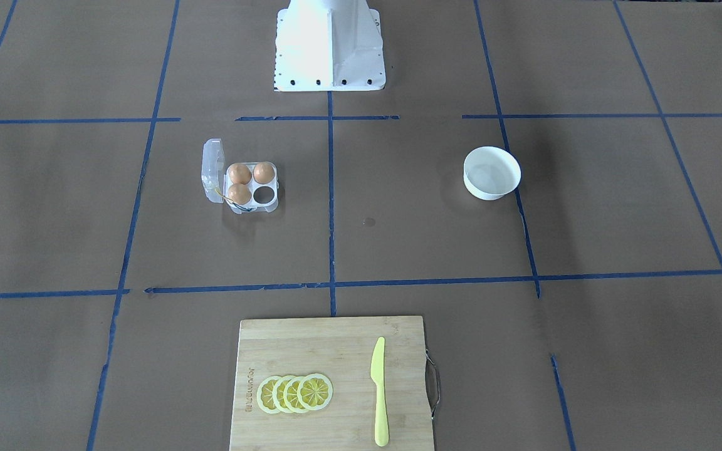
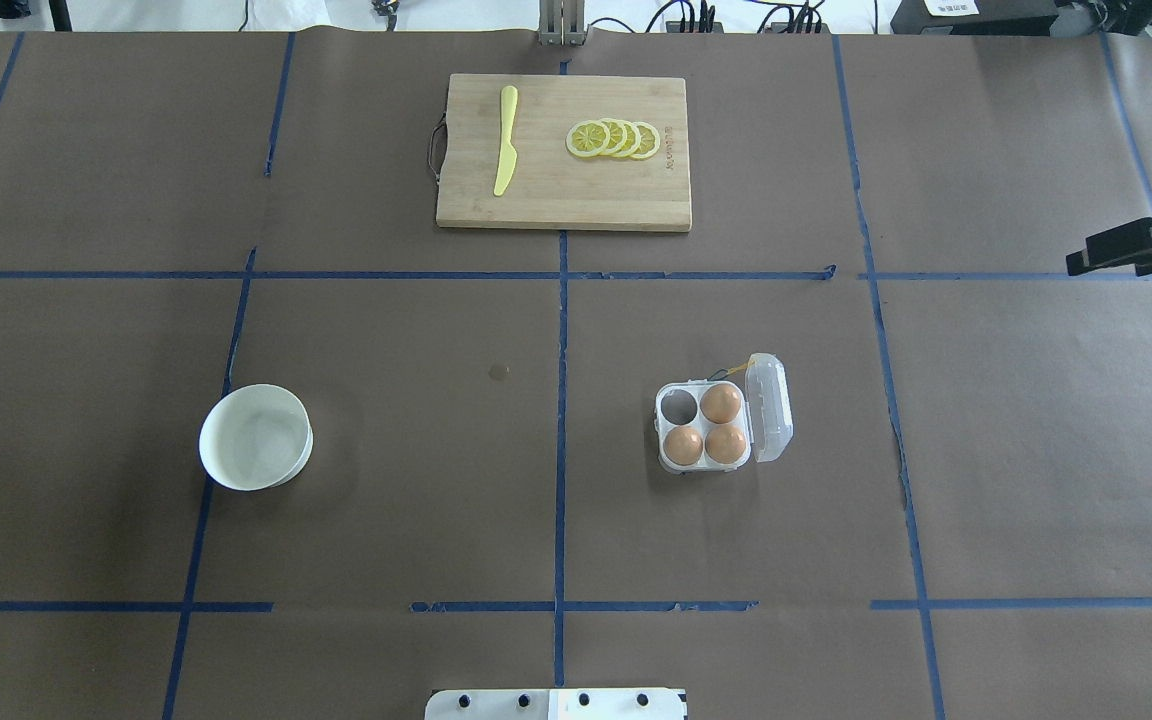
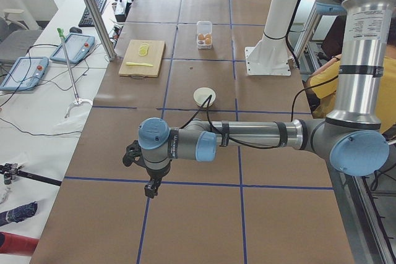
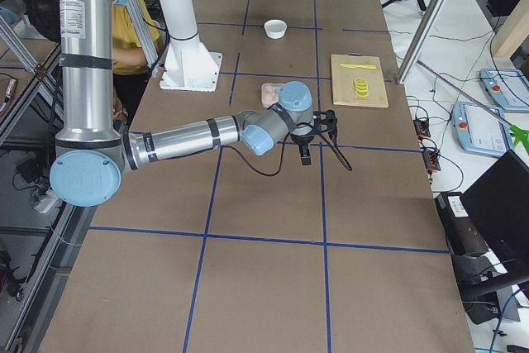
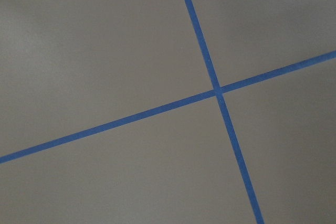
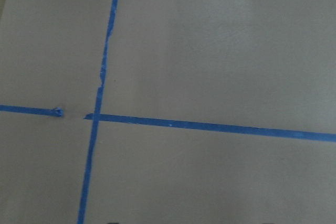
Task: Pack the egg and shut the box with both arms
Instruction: 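Move the right gripper to the open carton lid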
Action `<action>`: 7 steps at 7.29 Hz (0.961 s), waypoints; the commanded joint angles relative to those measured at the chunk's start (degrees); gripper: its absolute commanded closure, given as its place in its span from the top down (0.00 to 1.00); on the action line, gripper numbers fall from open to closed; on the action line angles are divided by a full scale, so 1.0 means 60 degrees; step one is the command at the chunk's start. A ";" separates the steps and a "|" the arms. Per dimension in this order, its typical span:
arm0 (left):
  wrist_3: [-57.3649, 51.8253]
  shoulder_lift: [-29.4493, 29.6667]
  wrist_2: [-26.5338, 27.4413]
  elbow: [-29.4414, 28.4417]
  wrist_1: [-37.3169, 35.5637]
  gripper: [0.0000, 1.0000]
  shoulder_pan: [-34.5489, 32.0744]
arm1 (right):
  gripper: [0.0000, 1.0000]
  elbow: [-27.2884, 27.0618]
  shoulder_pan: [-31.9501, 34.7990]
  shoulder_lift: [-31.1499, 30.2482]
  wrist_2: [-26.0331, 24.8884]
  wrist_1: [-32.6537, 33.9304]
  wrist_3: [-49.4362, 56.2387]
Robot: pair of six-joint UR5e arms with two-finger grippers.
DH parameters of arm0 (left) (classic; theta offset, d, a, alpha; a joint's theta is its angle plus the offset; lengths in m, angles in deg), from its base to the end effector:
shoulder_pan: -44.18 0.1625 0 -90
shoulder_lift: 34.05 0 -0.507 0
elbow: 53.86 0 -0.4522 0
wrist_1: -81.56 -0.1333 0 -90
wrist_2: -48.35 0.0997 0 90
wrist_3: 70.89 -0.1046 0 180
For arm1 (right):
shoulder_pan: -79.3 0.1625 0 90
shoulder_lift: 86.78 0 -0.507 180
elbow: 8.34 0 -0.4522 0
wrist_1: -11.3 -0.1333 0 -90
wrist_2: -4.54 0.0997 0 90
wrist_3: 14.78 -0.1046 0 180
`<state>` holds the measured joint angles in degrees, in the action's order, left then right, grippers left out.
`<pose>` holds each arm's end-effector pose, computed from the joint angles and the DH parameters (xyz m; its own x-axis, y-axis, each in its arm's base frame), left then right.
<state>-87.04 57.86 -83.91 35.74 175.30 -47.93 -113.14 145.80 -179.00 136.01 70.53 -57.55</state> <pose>-0.0841 -0.5726 0.7253 0.7228 0.3097 -0.6178 -0.1711 0.9463 0.2742 -0.1598 -0.5281 0.5592 0.5683 -0.0725 0.8196 -0.1307 0.9755 0.1769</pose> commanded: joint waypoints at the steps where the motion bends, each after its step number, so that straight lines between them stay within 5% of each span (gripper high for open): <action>1: -0.0005 0.0092 -0.0017 0.0111 0.0050 1.00 -0.0001 | 0.82 -0.0475 -0.1103 -0.0361 -0.0041 -0.0453 -0.1292; 2: -0.0019 0.0092 -0.0090 0.0212 0.0065 1.00 -0.0001 | 0.66 -0.0970 -0.1789 -0.0436 -0.0288 -0.0496 -0.2092; 3: -0.0019 0.0078 -0.0453 0.0315 0.0008 1.00 -0.0001 | 0.40 -0.1425 -0.2768 -0.0335 -0.0929 -0.0497 -0.3463; 4: -0.0019 0.0063 -0.0529 0.0316 0.0050 1.00 -0.0001 | 0.31 -0.1473 -0.3604 0.0028 -0.1472 -0.0511 -0.3955; 5: -0.0019 0.0077 -0.0530 0.0316 0.0065 1.00 0.0014 | 0.09 -0.1459 -0.3960 0.0525 -0.1695 -0.0511 -0.4482; 7: -0.0019 0.0092 -0.0530 0.0330 0.0080 1.00 0.0014 | 0.00 -0.1285 -0.5201 0.1709 -0.2860 -0.0453 -0.5653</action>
<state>-87.15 58.37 -87.04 37.67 175.74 -47.85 -121.52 119.66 -173.41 123.88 67.59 -86.83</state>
